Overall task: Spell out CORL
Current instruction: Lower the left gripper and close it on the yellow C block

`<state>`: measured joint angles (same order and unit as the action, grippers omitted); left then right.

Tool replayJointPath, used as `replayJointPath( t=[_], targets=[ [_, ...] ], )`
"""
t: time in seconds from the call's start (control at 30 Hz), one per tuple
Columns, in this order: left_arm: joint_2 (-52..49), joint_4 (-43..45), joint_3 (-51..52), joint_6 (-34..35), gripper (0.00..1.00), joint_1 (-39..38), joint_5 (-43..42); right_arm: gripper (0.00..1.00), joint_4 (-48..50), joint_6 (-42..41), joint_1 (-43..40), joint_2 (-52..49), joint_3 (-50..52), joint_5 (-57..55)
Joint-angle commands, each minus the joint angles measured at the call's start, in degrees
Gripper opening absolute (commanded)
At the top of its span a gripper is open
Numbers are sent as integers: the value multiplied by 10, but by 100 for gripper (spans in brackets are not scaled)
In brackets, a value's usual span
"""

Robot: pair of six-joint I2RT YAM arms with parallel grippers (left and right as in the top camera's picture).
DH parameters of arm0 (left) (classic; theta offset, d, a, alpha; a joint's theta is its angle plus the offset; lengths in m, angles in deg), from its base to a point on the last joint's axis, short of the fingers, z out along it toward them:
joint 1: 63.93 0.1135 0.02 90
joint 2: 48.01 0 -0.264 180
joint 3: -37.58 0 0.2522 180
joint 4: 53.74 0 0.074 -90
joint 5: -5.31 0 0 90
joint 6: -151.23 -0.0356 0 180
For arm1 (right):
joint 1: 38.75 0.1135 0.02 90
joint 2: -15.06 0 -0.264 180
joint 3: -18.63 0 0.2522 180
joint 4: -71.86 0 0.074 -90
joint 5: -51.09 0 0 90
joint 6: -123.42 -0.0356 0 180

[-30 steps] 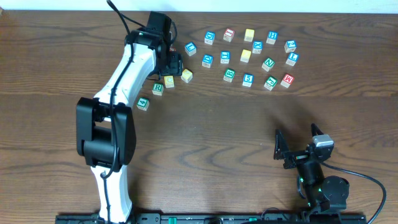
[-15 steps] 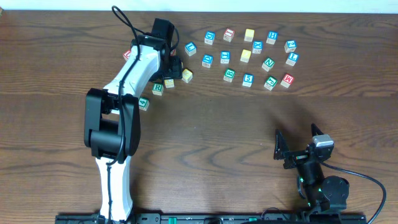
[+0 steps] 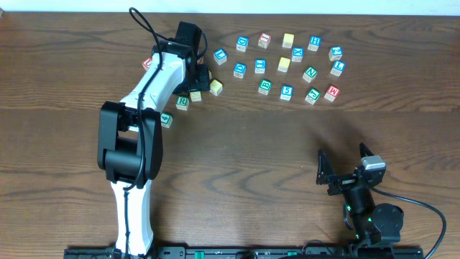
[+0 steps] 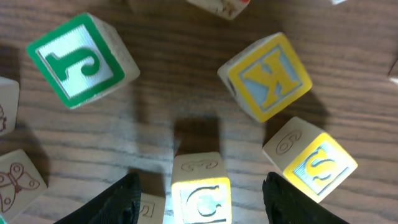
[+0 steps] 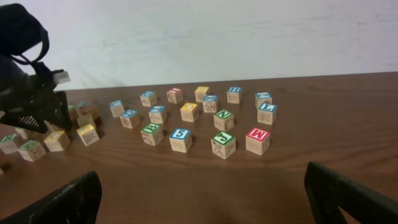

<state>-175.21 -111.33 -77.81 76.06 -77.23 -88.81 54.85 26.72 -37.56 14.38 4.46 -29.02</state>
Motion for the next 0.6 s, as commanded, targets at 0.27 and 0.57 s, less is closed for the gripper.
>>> replayJointPath(
  t=[0.27, 0.57],
  targets=[
    [-13, 18, 14, 5, 59, -7, 8, 99, -2, 6, -5, 3, 1, 6],
    [-13, 34, 34, 5, 56, -8, 8, 99, -2, 6, -5, 3, 1, 6]
  ],
)
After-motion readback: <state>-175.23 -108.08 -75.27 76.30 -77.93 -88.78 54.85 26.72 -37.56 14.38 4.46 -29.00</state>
